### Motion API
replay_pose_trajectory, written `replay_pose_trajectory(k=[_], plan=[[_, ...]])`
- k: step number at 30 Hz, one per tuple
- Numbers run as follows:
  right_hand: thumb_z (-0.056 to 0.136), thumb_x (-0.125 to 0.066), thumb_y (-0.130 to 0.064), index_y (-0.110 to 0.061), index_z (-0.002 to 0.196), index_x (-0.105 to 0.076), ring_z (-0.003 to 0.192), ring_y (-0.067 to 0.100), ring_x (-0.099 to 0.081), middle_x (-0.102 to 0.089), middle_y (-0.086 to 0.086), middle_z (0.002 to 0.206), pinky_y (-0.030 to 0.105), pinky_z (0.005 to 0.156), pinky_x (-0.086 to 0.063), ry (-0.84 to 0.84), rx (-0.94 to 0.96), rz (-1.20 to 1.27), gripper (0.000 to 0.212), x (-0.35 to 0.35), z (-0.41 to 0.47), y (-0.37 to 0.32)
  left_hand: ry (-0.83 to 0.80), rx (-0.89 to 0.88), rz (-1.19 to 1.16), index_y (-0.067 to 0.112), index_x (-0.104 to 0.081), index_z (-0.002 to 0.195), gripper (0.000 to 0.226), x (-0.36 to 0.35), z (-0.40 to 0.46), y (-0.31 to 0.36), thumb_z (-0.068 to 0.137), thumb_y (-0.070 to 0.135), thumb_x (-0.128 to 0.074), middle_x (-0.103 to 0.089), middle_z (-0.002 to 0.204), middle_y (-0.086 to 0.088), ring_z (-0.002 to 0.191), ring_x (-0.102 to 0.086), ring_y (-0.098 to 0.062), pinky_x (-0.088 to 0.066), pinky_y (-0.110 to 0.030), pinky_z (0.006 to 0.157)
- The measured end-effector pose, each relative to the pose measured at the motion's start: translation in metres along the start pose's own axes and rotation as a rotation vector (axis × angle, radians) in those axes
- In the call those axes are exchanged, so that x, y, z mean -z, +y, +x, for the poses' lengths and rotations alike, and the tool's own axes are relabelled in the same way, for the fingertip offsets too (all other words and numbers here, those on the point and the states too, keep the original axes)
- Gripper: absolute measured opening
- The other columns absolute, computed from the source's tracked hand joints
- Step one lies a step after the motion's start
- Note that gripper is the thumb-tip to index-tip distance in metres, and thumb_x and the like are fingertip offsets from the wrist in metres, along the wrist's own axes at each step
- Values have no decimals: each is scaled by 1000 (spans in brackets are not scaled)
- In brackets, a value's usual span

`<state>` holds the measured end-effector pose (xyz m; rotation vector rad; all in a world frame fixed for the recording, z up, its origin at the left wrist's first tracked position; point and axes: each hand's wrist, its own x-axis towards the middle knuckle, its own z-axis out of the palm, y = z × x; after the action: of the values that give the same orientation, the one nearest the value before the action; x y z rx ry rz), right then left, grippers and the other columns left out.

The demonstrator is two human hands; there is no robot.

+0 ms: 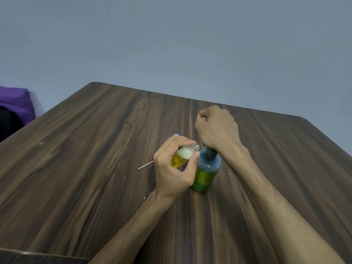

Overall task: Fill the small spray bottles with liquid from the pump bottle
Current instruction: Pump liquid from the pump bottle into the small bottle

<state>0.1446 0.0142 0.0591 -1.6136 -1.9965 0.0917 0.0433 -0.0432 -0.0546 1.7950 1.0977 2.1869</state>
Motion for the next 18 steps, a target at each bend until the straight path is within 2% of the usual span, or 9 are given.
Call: replay_pose_trajectory(k=[3,7,12,18], plan=[[80,-45,-10,-12,58,-47,54,20,-41,-51,0,57,31,52,-29,-40,0,-27,23,-2,0,-2,5,-5,5,-3,-72,91,15,-1,-1,-1,79,0,-81,-72,91,-5,85,-69,-24,-55,-36,81],[80,-46,-10,-11,57,-44,53,20,-39,-48,-1,56,31,52,-29,21,-3,-10,23,1,1,1,2,-14,7,-3,-73,92,16,-1,-2,-2,80,2,-82,-73,93,-6,87,-70,-25,-55,-36,80],[81,-46,-12,-12,57,-50,57,22,-47,-56,-1,60,33,57,-33,-53,-25,-13,24,-3,-3,0,-2,-14,7,-3,-72,90,17,-2,-4,-4,78,1,-84,-73,91,-6,85,-70,-25,-53,-34,87],[76,-44,-9,-12,56,-36,52,20,-32,-41,-2,52,33,53,-29,-7,-22,25,22,2,-1,-3,0,-17,11,-3,-72,90,18,-1,-4,-5,78,2,-85,-72,91,-6,84,-69,-25,-54,-36,82]])
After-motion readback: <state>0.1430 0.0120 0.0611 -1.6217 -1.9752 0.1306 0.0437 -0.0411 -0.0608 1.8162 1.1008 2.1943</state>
